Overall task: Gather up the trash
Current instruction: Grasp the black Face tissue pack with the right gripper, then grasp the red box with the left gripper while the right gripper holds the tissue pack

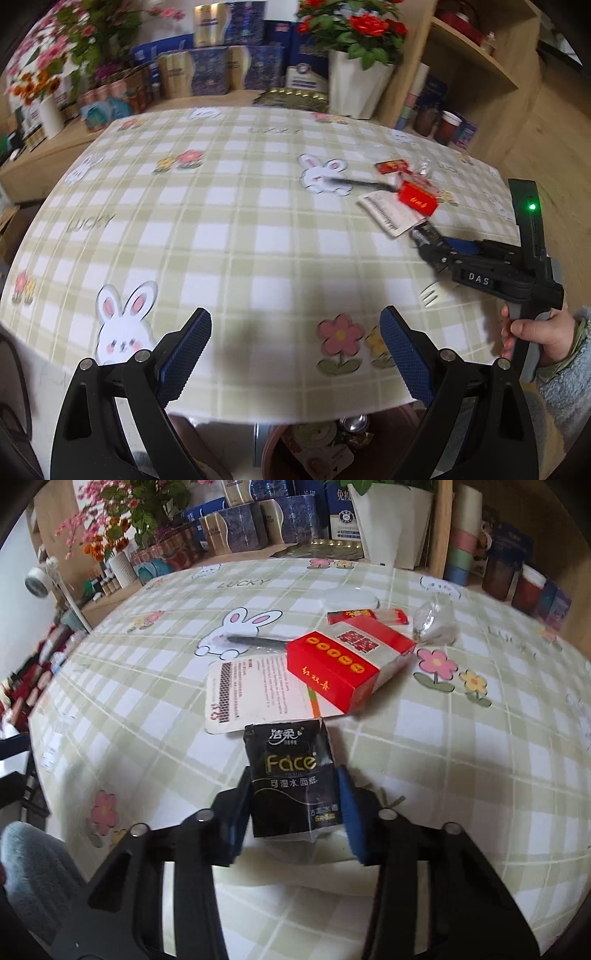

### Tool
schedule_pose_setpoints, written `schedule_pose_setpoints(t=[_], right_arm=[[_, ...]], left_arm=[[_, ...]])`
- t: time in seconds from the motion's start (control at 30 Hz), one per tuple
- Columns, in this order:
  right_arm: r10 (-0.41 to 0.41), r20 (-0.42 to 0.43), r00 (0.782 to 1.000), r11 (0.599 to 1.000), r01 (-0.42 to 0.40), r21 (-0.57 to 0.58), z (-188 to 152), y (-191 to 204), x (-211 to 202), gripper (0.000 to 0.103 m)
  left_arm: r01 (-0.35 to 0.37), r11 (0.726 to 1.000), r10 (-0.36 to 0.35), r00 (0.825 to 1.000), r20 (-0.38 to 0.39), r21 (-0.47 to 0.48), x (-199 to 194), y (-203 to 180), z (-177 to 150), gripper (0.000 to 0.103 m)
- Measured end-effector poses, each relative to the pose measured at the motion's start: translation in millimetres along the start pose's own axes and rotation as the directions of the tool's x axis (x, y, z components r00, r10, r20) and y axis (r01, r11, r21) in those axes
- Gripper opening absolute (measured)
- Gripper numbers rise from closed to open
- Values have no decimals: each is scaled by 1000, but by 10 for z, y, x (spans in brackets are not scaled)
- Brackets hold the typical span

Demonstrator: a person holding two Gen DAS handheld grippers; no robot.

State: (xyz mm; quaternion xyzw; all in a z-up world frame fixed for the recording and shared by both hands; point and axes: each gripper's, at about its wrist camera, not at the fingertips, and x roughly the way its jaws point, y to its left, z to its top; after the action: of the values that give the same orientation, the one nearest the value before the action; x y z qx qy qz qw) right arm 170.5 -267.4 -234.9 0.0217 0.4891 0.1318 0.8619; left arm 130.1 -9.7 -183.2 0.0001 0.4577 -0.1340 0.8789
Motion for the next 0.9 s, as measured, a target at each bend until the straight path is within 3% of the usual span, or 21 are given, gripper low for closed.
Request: schedule_pose_setpoints(t=[0.13, 0.4, 0.57, 0.9], right_arm=[[-8, 56, 998, 998, 5, 55, -39, -98, -180, 34], [-62, 159, 985, 973, 24, 228, -143, -542, -542, 33], [-104, 165, 981, 950, 49, 310, -320, -810, -639, 33], [-140, 200, 970, 924, 56, 378, -565, -1088, -966, 33]], left_arm=[[42, 998, -42, 999, 2, 55, 108, -201, 185, 81], [114, 968, -115, 993, -10, 222, 613, -878, 776, 81], [140, 952, -136, 990, -31, 273, 1025, -1246, 1093, 81], [74, 926, -28, 991, -128, 369, 1890, -1809, 1435, 73]])
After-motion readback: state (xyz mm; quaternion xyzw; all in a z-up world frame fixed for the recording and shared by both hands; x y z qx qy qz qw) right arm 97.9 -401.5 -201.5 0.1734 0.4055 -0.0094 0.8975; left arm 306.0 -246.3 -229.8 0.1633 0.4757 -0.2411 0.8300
